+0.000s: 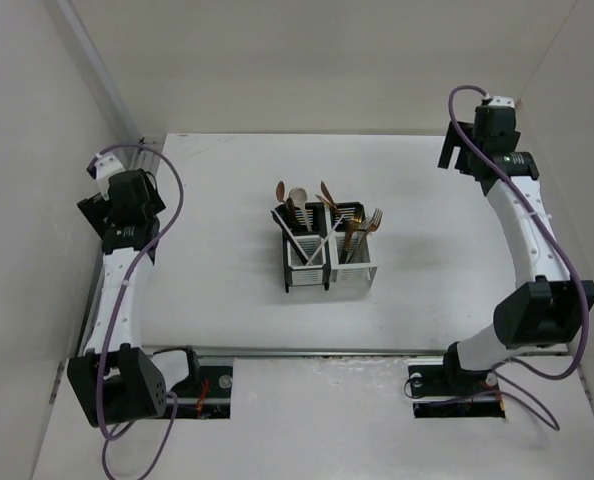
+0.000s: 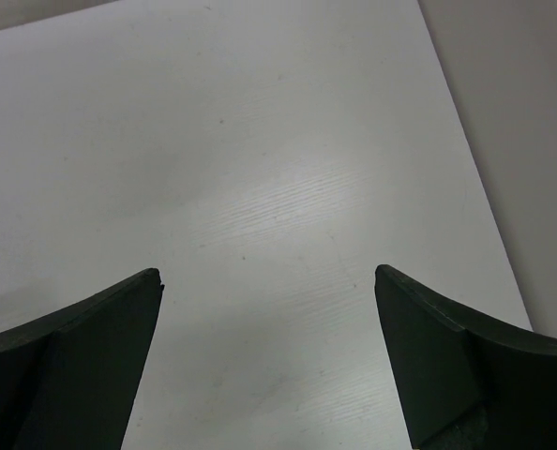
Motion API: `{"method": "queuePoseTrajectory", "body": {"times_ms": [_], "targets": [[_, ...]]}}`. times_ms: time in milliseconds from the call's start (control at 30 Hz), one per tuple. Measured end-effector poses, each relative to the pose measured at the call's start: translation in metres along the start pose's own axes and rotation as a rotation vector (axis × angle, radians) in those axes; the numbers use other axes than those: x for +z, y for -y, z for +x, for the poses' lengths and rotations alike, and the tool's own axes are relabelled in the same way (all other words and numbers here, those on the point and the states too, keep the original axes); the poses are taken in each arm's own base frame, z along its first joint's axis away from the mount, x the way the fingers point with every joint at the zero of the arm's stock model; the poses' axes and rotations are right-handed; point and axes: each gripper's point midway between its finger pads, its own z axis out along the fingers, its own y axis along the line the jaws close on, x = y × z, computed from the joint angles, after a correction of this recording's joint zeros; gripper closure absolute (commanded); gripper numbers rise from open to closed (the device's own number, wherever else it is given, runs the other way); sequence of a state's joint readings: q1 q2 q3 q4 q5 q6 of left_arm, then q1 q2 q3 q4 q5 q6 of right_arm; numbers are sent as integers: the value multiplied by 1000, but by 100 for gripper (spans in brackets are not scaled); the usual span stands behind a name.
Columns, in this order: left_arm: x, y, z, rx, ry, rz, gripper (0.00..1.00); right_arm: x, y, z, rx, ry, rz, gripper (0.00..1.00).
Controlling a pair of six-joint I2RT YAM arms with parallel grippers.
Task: Sort the eating utensils into containers
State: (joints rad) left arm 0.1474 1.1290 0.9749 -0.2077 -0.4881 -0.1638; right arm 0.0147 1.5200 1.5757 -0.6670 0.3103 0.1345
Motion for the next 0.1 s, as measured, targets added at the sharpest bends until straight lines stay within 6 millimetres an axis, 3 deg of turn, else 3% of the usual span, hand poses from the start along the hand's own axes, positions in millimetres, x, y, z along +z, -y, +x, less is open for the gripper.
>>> {"method": "queuePoseTrajectory", "body": {"times_ms": [100], "targets": [[1, -2, -1, -6, 3, -7, 0, -1, 1, -7, 0, 32, 3, 0]]}}
